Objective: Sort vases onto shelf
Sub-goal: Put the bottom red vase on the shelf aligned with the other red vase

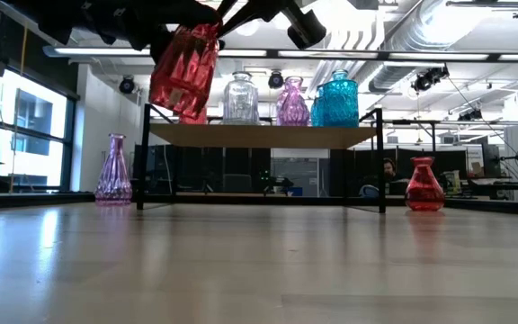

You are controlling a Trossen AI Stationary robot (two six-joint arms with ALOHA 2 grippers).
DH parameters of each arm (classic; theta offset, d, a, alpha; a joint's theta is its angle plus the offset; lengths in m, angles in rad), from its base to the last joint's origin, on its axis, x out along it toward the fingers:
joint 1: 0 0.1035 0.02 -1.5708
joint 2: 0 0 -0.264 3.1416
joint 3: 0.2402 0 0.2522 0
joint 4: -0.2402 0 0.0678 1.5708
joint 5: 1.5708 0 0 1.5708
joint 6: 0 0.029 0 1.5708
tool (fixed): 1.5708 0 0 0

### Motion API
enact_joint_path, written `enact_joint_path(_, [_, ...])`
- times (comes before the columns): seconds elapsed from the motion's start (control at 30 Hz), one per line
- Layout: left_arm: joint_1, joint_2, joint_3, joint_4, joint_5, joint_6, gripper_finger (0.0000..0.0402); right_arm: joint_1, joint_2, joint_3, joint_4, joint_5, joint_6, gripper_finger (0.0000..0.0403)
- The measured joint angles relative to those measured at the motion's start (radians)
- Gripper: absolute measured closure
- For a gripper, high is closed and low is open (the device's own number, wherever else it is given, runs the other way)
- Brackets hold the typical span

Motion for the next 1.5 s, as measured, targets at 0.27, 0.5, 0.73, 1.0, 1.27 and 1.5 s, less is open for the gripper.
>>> enact_joint_path(0.27, [0.0, 0.0, 0.0, 0.001, 0.0, 0.0, 0.0266, 0.0, 0.0, 0.0, -0.001, -0.008, -0.001, 0.0402])
enact_joint_path(0.5, [0.0, 0.0, 0.0, 0.0, -0.005, -0.003, 0.0267, -0.006, 0.0, 0.0, 0.0, -0.017, -0.025, 0.0399])
enact_joint_path(0.73, [0.0, 0.0, 0.0, 0.0, 0.014, -0.004, 0.0268, -0.005, 0.0, 0.0, 0.012, -0.032, -0.063, 0.0334])
enact_joint_path(1.0, [0.002, 0.0, 0.0, -0.003, 0.005, -0.004, 0.0268, -0.03, -0.002, 0.0, 0.016, -0.079, -0.05, 0.0285])
enact_joint_path(1.27, [0.002, 0.0, -0.001, -0.018, 0.011, -0.004, 0.0268, -0.042, -0.041, 0.0, 0.008, -0.121, -0.082, 0.0284])
enact_joint_path(1.5, [0.005, -0.089, -0.001, -0.114, 0.015, -0.003, 0.0268, -0.043, -0.085, 0.0, 0.023, -0.114, -0.094, 0.0284])
